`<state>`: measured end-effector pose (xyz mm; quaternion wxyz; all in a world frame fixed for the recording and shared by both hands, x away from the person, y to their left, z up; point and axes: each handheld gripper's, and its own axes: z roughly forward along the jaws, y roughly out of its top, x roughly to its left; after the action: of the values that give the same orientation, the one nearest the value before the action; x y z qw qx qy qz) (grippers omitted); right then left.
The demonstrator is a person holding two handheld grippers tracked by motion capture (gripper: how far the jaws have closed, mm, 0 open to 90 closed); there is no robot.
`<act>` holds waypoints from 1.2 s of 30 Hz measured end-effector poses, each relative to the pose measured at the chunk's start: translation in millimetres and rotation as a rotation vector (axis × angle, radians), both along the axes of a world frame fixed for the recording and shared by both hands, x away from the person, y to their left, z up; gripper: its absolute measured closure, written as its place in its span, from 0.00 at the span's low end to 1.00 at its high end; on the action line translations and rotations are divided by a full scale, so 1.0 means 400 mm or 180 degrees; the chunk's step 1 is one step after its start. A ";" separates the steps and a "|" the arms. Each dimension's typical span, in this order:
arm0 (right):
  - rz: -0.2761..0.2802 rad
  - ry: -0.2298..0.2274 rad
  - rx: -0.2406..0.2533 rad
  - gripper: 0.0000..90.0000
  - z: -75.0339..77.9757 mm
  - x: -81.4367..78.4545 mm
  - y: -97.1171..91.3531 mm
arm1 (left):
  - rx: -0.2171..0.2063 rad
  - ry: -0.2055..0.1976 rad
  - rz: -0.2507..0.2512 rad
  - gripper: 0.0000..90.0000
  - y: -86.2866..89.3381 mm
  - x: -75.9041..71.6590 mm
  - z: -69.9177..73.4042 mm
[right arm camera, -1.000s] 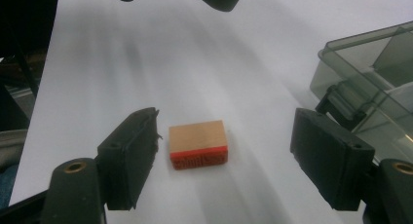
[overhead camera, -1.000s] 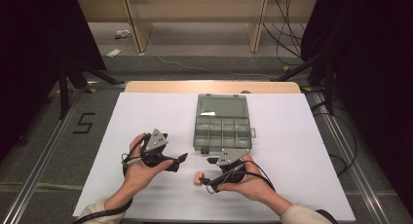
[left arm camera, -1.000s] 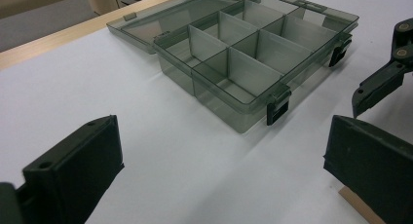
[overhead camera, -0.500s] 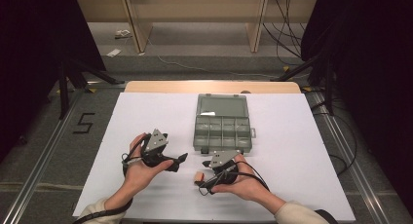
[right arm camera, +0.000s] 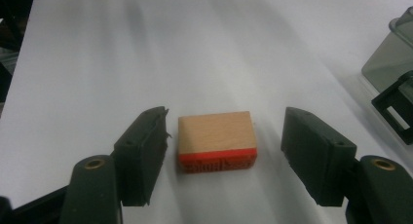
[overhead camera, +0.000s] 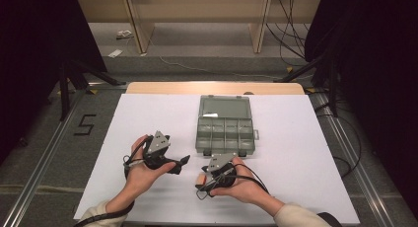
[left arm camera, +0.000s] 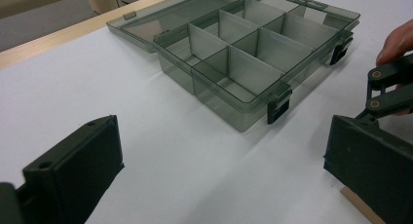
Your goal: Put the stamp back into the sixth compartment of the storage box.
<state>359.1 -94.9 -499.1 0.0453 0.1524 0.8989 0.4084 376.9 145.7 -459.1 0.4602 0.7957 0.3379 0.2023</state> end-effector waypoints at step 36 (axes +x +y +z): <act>-0.0046 -0.0028 -0.0052 0.62 0.002 -0.007 0.008 | 0.0022 -0.0008 -0.0005 0.00 -0.001 0.000 -0.001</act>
<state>356.4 -91.8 -498.2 0.0534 0.1568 0.9008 0.4014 376.8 145.5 -459.7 0.4582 0.7973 0.3359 0.2041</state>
